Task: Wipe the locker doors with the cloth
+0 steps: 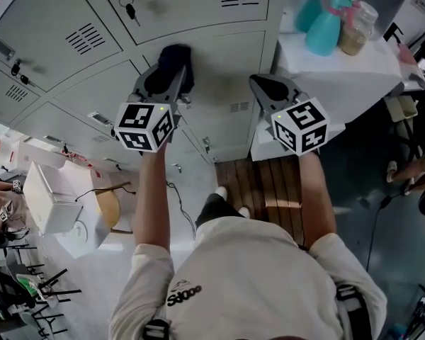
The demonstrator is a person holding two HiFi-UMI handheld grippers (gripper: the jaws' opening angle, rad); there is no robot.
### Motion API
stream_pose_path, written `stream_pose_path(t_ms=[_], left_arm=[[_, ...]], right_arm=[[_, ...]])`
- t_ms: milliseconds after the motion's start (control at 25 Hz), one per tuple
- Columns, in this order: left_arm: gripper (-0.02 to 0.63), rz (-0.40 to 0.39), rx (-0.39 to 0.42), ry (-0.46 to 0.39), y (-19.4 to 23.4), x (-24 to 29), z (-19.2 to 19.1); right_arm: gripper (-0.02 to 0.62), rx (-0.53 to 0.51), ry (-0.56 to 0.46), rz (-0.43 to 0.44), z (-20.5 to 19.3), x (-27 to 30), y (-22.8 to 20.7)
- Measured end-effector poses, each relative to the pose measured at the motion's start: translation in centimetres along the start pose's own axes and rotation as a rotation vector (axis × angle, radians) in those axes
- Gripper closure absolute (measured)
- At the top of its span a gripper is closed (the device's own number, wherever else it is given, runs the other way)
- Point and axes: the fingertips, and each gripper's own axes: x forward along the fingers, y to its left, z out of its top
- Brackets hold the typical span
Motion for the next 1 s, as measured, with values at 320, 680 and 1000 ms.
stream_pose_path(t_ms=[320, 680, 1000], left_arm=[[0.497, -0.192, -0.005, -0.050, -6.5, 5.3, 1.3], [0.497, -0.347, -0.007, -0.067, -14.1, 11.0, 1.9], [0.497, -0.330, 0.000, -0.021, -14.1, 10.5, -0.7]], right_arm=[[0.597, 0.000, 0.012, -0.113, -0.6, -3.4, -3.5], [0.597, 0.036, 0.034, -0.256, -1.9, -8.6, -6.0], [0.597, 0.066, 0.052, -0.273, -2.7, -9.2, -5.0]])
